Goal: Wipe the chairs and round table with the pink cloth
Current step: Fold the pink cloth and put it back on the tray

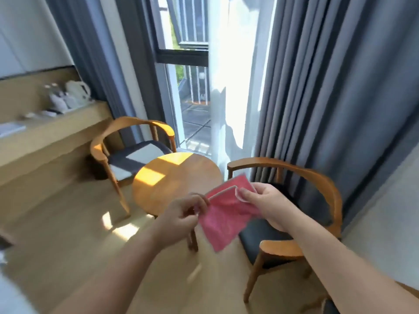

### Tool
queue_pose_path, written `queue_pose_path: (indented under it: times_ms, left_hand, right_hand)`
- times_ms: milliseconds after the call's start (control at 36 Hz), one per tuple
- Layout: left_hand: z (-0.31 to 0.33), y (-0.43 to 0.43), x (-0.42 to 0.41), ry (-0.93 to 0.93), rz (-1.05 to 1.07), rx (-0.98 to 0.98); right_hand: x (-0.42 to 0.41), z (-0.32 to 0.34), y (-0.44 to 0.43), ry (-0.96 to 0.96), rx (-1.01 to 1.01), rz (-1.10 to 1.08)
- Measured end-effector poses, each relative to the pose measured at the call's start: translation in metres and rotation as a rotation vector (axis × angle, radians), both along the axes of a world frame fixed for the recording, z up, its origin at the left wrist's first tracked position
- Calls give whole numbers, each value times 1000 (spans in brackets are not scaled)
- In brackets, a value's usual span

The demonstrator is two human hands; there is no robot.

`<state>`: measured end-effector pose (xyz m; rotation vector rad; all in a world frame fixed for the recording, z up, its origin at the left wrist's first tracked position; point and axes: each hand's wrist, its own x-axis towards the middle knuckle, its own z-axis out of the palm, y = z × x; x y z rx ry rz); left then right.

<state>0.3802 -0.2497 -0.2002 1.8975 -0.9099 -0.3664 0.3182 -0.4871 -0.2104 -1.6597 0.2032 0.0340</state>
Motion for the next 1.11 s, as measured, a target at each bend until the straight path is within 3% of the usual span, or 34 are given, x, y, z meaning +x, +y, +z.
queue_pose_path:
  times_ms: [139,222,417,556,750,861,1028,1111]
  left_hand:
    - [-4,104,33,19,350,-24]
    - [-15,165,58,121,454,-25]
    - [-20,290,117,282,595,14]
    - [-8,347,136,251,676,51]
    - [-16,419,183,195,932,69]
    - [-27,442,223,217,1038,51]
    - [-25,469,319,178,1255,-5]
    - [-19,481,372,165,1352,-34]
  right_hand:
    - [78,14,95,70,17,427]
    - [118,20,158,65,-94,603]
    - [206,29,295,59,-201,697]
    - [263,26,375,88,-96,591]
    - [332,11,458,394,87,592]
    - [382,-6,496,422,68,618]
    - [490,-32,535,424,333,727]
    - [543,-31,553,382,261,818]
